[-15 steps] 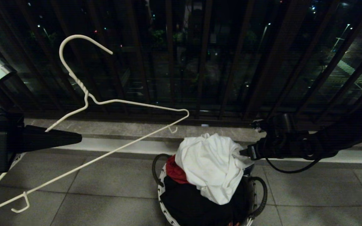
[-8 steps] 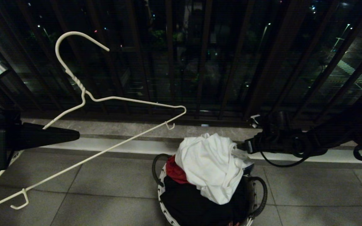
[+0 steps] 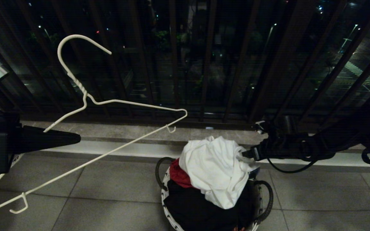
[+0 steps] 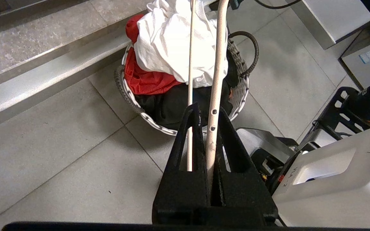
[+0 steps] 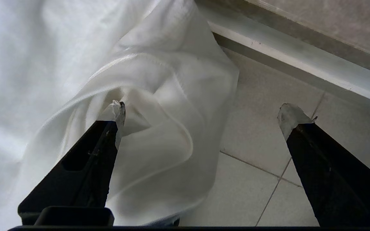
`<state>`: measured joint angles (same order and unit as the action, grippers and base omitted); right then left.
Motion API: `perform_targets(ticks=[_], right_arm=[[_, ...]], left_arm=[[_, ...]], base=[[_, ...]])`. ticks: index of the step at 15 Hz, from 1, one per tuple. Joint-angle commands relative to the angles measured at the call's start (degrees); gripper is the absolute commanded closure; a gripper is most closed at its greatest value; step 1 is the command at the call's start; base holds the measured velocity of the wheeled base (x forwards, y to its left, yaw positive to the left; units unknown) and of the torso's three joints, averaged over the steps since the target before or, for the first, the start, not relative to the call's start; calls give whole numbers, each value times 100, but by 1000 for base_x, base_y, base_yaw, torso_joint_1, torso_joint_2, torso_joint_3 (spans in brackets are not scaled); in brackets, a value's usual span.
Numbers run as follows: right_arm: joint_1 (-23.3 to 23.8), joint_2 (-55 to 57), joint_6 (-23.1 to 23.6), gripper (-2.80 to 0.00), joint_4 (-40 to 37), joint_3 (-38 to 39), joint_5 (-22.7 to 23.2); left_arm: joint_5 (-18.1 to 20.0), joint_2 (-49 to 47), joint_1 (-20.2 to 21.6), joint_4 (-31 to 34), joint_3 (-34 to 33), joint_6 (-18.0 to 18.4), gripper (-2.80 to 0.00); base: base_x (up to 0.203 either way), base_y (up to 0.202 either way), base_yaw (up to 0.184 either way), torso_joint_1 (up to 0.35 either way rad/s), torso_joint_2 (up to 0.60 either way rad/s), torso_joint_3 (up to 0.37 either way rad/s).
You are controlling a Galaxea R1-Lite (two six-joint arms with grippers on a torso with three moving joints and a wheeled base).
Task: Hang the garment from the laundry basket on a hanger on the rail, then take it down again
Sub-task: Pick up clothes from the basket
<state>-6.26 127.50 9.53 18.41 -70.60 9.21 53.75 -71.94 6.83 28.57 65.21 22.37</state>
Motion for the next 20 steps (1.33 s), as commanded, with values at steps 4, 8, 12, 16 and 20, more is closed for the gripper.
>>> perform_targets(ticks=[4, 8, 12, 16, 20], right_arm=[[-152, 225, 16, -280, 342, -28, -7], [-157, 522, 133, -280, 488, -287, -117], [-157, 743, 154, -280, 488, -653, -278], [-157, 803, 154, -280, 488, -832, -305], [-157, 794, 180, 0, 488, -832, -299]], left_arm=[[30, 13, 3, 17, 1, 13, 0], [30, -5, 3, 17, 1, 13, 0], [30, -5, 3, 12, 1, 22, 0], [23, -5, 3, 8, 1, 22, 0], [22, -5, 3, 8, 1, 22, 0]], base=[[0, 0, 0, 0, 0, 0], [0, 0, 0, 0, 0, 0], [0, 0, 0, 0, 0, 0], [0, 0, 0, 0, 0, 0], [0, 0, 0, 0, 0, 0]])
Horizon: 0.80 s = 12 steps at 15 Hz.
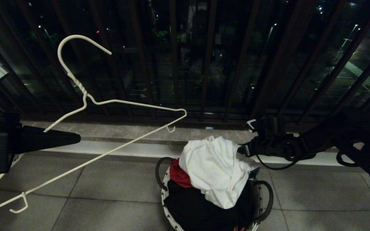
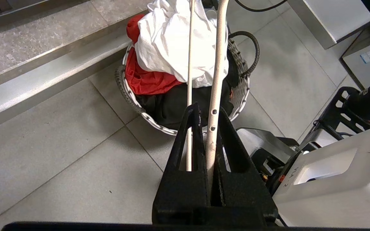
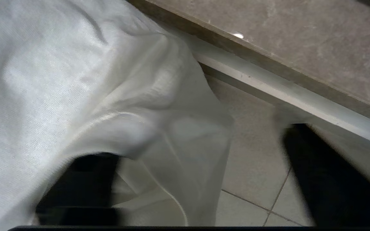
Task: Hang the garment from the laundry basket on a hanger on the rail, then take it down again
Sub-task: Pick up clothes from the basket
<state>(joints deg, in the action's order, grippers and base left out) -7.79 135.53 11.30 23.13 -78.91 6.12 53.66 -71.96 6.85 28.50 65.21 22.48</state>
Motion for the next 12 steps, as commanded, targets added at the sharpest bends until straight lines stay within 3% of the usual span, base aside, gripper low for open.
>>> perform_targets(ticks=[1, 3, 5, 8, 12], right_arm=[[-3, -18, -5, 0, 25, -6, 17], [5, -10, -31, 0, 25, -105, 116], [34, -39, -170, 0, 25, -169, 632], [49, -257, -271, 0, 18, -139, 854], [13, -1159, -384, 0, 17, 495, 1118]], left_arm=[[30, -2, 0, 15, 1, 11, 0], [30, 6, 0, 15, 1, 11, 0], [30, 7, 0, 15, 1, 11, 0], [37, -2, 0, 15, 1, 11, 0], [39, 59, 0, 18, 1, 11, 0]], base=[[0, 0, 0, 0, 0, 0], [0, 0, 0, 0, 0, 0], [0, 0, 0, 0, 0, 0], [0, 0, 0, 0, 0, 0], [0, 0, 0, 0, 0, 0]])
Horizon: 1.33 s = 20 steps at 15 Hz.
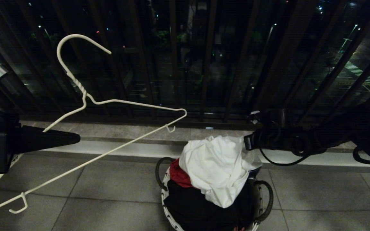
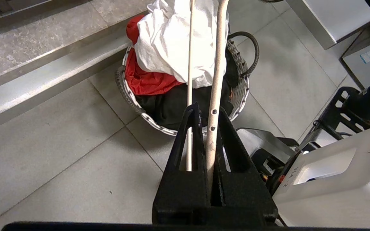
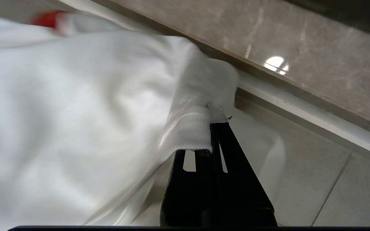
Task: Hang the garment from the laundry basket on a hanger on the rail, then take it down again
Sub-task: Pick up clothes from the basket
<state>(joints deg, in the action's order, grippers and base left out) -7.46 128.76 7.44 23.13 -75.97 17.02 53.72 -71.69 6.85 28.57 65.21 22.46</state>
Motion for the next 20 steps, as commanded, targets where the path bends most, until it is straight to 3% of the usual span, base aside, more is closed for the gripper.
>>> perform_targets(ticks=[1, 5, 9, 20], right_arm=[[-59, -821, -30, 0, 17, 432, 71], [-413, -2267, -337, 0, -9, 1237, 138], [-804, -3272, -481, 0, -452, 1496, 118], [-836, -3393, -489, 0, -581, 1620, 83]], left_arm=[[37, 45, 0, 17, -3, 13, 0], [59, 181, 0, 17, -52, -4, 0], [68, 297, 0, 17, -82, -3, 0], [86, 432, 0, 8, -160, -66, 0]], base=[[0, 0, 0, 0, 0, 0], [0, 0, 0, 0, 0, 0], [0, 0, 0, 0, 0, 0], [0, 0, 0, 1, 1, 41]])
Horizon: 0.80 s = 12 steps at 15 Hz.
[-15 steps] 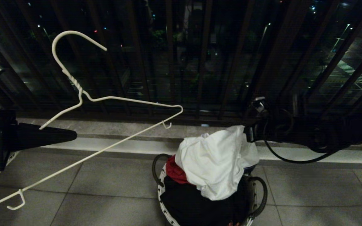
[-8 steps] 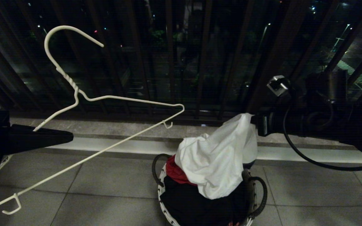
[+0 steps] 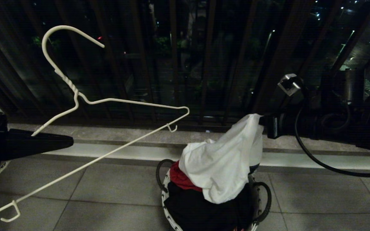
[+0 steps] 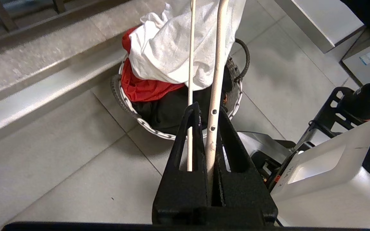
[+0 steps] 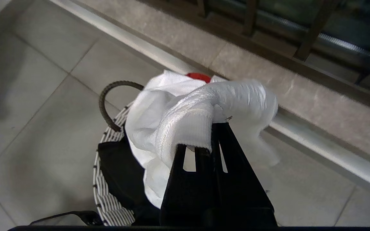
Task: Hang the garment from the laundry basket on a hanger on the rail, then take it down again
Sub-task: Pick up clothes from the basket
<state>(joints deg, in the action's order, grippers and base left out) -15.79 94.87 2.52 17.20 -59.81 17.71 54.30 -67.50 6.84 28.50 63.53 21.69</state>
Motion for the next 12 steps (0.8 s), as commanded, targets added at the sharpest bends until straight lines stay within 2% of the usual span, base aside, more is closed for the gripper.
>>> perform_targets(ticks=[1, 12], right_arm=[[-3, -4, 3, 0, 12, 4, 4], [-108, 488, -2, 0, 49, 101, -125]], left_arm=[[32, 26, 1, 15, 5, 10, 0], [36, 211, -8, 15, -16, 10, 0]], base=[[0, 0, 0, 2, 2, 189], [0, 0, 0, 0, 2, 204]])
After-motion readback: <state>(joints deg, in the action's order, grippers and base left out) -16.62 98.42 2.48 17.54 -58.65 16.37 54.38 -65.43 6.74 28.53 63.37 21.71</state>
